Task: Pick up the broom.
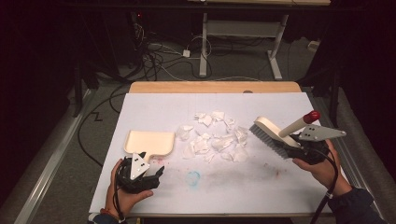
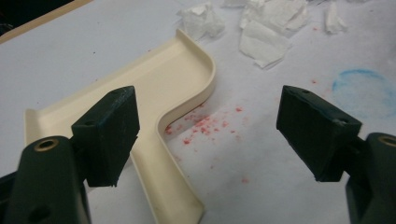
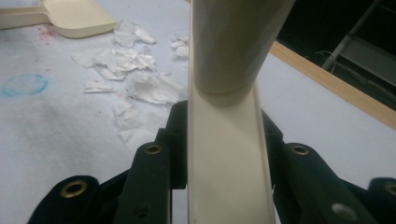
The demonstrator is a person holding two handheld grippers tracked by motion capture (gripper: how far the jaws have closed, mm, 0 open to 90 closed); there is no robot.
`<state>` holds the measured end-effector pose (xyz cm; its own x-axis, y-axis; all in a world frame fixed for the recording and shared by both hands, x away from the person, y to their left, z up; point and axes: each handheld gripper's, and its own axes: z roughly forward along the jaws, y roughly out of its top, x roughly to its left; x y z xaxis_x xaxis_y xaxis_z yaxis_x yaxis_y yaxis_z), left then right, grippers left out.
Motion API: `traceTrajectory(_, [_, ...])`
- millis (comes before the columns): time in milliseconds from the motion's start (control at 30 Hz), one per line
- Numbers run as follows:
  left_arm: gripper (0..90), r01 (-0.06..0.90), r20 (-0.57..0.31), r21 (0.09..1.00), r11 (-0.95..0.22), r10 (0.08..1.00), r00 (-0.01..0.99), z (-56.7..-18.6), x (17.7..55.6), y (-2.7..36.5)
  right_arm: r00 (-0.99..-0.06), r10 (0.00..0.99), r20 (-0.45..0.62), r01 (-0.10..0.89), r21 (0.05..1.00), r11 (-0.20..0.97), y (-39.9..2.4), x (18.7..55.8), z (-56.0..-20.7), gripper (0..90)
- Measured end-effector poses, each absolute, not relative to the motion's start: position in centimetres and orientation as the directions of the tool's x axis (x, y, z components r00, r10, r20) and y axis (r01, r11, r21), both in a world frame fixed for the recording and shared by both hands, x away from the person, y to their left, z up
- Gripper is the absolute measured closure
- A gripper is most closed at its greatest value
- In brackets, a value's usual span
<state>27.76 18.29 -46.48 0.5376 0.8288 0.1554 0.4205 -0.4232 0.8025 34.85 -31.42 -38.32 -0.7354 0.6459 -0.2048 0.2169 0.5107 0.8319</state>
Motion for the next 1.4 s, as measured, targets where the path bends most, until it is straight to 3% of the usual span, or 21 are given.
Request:
traceTrajectory(800, [18.7,0.425,0.145,0.814,-0.397,0.846,0.513,-46.9,27.7,21.1,-0.65,0.714,-0.26,0.243,0.819,0.519,-31.8,37.2,-39.7,67.8])
traceTrajectory(1400, [17.5,0.423,0.154,0.807,-0.412,0.838,0.523,-47.4,27.0,21.0,-0.658,0.71,-0.249,0.25,0.817,0.519,-30.8,38.9,-40.3,67.8])
